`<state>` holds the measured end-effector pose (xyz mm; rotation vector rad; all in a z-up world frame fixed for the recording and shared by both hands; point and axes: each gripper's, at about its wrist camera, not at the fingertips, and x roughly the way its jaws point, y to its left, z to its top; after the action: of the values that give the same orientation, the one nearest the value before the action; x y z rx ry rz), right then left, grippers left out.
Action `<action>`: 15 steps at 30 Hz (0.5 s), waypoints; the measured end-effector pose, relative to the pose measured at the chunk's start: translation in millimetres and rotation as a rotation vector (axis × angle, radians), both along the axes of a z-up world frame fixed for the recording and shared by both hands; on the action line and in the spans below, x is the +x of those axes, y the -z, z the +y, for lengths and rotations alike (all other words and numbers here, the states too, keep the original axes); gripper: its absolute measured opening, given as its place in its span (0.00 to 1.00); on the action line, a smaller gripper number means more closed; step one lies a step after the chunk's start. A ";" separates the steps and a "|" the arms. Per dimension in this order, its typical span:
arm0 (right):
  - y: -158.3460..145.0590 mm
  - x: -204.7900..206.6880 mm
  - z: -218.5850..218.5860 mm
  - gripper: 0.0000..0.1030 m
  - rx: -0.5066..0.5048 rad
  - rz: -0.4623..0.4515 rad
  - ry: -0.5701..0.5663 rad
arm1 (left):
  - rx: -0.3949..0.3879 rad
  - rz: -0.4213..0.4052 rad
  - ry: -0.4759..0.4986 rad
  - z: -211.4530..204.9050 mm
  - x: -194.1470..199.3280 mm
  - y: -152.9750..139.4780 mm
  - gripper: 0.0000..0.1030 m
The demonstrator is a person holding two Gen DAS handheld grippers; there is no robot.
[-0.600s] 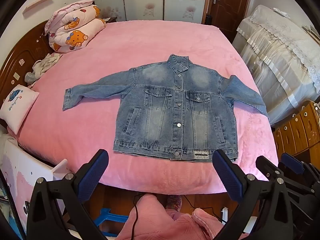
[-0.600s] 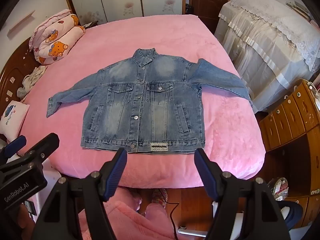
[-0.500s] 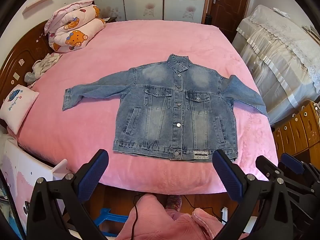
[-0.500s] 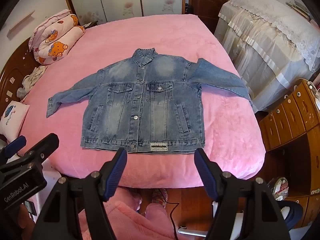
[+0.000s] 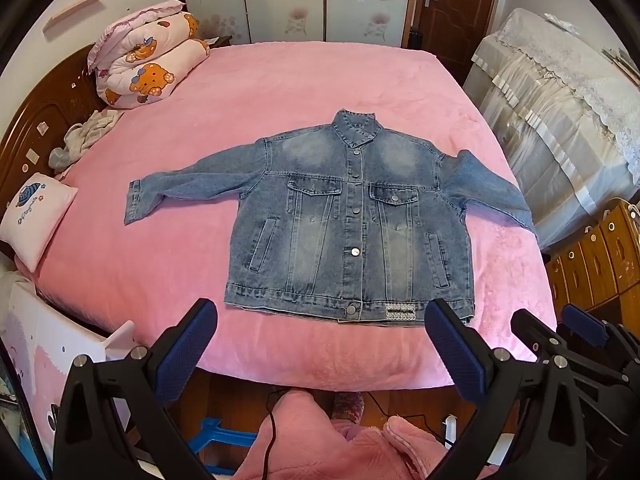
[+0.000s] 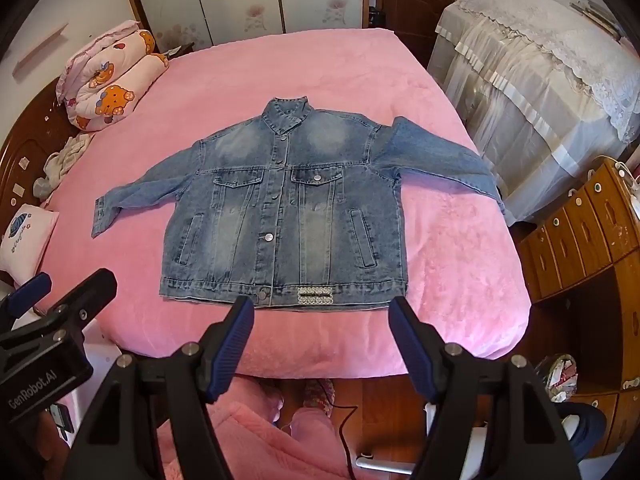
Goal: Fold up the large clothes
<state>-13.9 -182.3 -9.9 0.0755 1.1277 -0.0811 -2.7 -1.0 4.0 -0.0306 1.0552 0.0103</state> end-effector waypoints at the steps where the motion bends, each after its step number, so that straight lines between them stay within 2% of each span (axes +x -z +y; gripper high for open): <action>1: 0.1 0.0 -0.3 0.68 0.000 0.000 0.000 | 0.000 -0.001 -0.002 0.1 0.4 0.7 0.99; 15: 0.6 0.2 -4.2 0.68 0.004 0.000 0.001 | 0.009 -0.003 -0.004 2.9 4.9 -2.3 0.99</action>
<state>-13.7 -186.5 -10.5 0.0791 1.1275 -0.0799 2.2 1.9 6.3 -0.0247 1.0526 0.0183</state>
